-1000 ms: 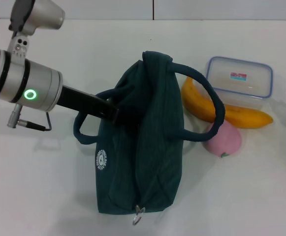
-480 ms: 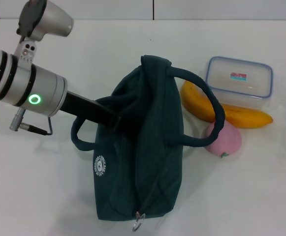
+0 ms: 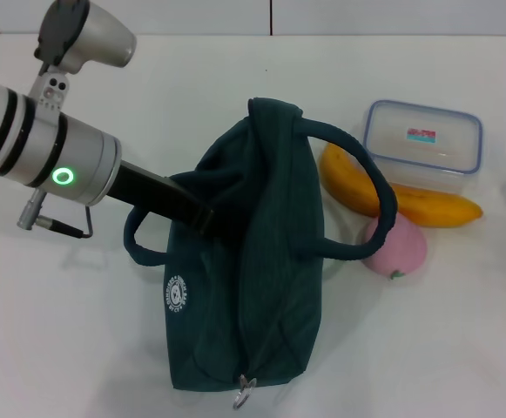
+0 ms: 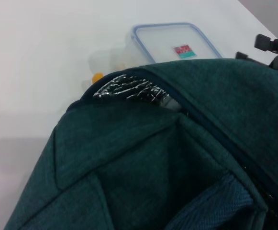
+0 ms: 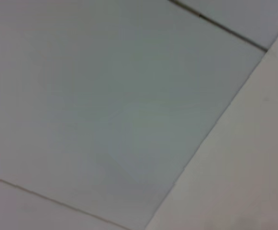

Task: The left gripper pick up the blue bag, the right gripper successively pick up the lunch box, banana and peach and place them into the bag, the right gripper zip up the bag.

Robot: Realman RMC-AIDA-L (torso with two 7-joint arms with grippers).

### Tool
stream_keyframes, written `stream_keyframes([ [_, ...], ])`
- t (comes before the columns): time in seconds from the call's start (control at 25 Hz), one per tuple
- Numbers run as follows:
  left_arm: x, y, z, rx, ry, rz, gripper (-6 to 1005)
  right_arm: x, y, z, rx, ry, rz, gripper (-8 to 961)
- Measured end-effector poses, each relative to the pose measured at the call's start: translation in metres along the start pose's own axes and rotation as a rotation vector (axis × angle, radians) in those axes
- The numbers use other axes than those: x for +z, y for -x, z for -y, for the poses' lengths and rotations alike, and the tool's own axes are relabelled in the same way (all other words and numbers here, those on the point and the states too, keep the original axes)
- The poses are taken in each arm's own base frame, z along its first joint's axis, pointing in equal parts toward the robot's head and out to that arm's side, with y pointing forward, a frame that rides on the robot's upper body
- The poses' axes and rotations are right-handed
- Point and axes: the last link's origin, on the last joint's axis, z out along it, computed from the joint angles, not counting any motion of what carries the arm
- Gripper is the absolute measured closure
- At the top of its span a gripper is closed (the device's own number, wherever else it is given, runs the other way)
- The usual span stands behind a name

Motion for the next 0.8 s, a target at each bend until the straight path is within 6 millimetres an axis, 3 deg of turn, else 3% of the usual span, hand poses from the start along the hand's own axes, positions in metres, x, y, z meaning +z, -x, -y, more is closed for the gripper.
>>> stream_keyframes([
  [0.28, 0.001, 0.0, 0.0, 0.031, -0.002, 0.006, 910, 0.035, -0.031, -0.005, 0.158, -0.01, 0.004, 307],
  [0.4, 0.001, -0.003, 0.0, 0.042, -0.01, 0.014, 910, 0.044, -0.035, -0.009, 0.175, -0.006, -0.004, 247],
  [0.52, 0.002, -0.004, 0.001, 0.049, -0.015, 0.025, 910, 0.054, -0.035, -0.015, 0.181, 0.008, -0.01, 76],
  [0.8, 0.006, -0.002, 0.004, 0.032, -0.023, 0.027, 909, 0.062, -0.033, -0.021, 0.169, 0.031, -0.016, 80],
])
